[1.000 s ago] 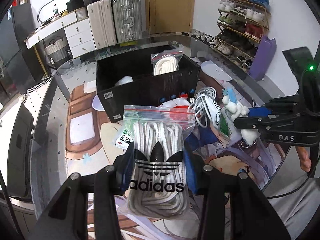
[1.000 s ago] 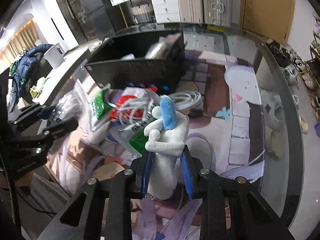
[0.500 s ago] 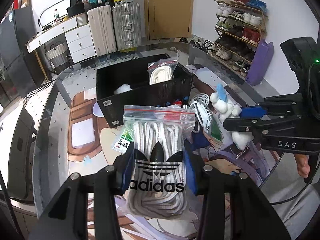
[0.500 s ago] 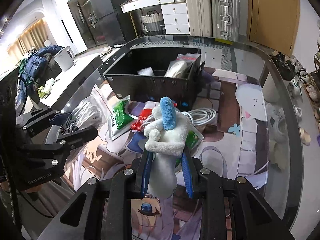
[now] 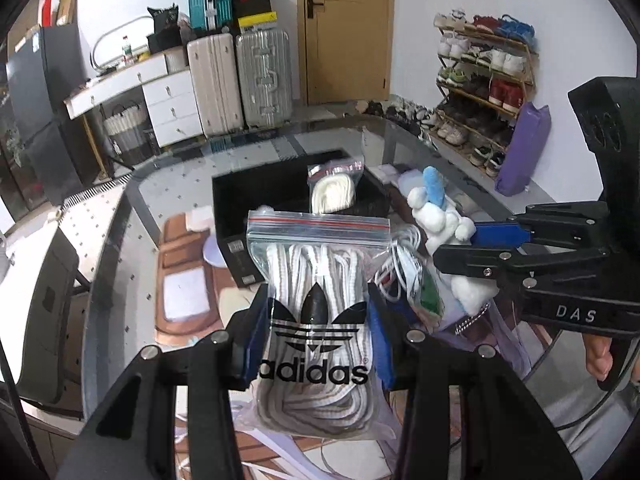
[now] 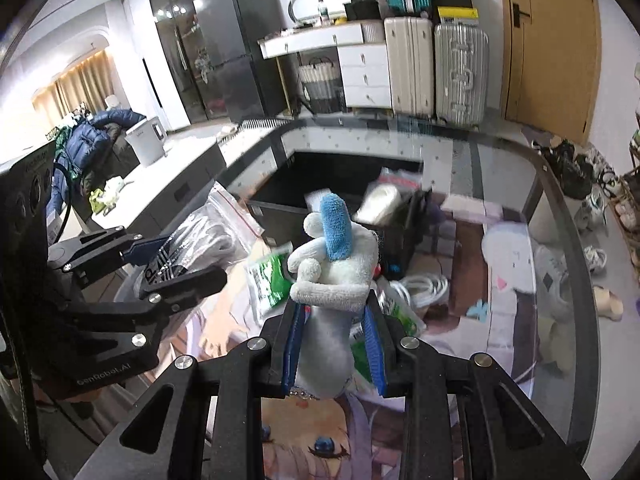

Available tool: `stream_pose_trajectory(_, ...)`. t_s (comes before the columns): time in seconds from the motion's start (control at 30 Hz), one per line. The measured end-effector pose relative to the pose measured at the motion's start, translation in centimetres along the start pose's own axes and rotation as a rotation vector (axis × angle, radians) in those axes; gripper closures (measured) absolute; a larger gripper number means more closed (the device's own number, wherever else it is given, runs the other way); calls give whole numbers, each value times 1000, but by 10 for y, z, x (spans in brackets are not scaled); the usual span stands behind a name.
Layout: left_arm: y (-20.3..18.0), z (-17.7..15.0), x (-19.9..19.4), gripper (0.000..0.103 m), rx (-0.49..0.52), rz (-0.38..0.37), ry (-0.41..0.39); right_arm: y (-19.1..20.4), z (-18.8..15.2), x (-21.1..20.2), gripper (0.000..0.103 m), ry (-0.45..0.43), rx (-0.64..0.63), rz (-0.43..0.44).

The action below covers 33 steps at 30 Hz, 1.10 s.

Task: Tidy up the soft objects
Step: 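Carry the lace bag and plush toy into the black box and release both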

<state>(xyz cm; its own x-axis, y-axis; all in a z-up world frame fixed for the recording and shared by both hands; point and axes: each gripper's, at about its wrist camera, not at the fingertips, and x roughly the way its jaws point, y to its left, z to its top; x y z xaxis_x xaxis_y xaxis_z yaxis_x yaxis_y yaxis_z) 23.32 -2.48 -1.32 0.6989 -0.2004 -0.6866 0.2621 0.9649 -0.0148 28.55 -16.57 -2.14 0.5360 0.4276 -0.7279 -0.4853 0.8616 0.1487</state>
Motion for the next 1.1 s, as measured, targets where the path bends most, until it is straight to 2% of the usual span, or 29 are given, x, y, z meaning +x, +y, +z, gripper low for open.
stream_pose_trajectory(0.27,8,22,-22,60,-42,22,-120,17,23,-23,75,-122,-22,-22)
stream_pose_trajectory(0.47,19,37,-30,60,-92,4,-171,21,42,-32,75,-197,-30,-34)
stream_pose_trajectory(0.67,30,60,-29,60,-102,59,-251,21,69,-30,75,-256,-22,-63)
stream_pose_trajectory(0.9,47,75,3,60,-124,86,-252,11,102,1,75,-255,-11,-103)
stream_pose_trajectory(1.1,57,83,31,60,-151,103,-239,-6,121,30,75,-246,16,-104)
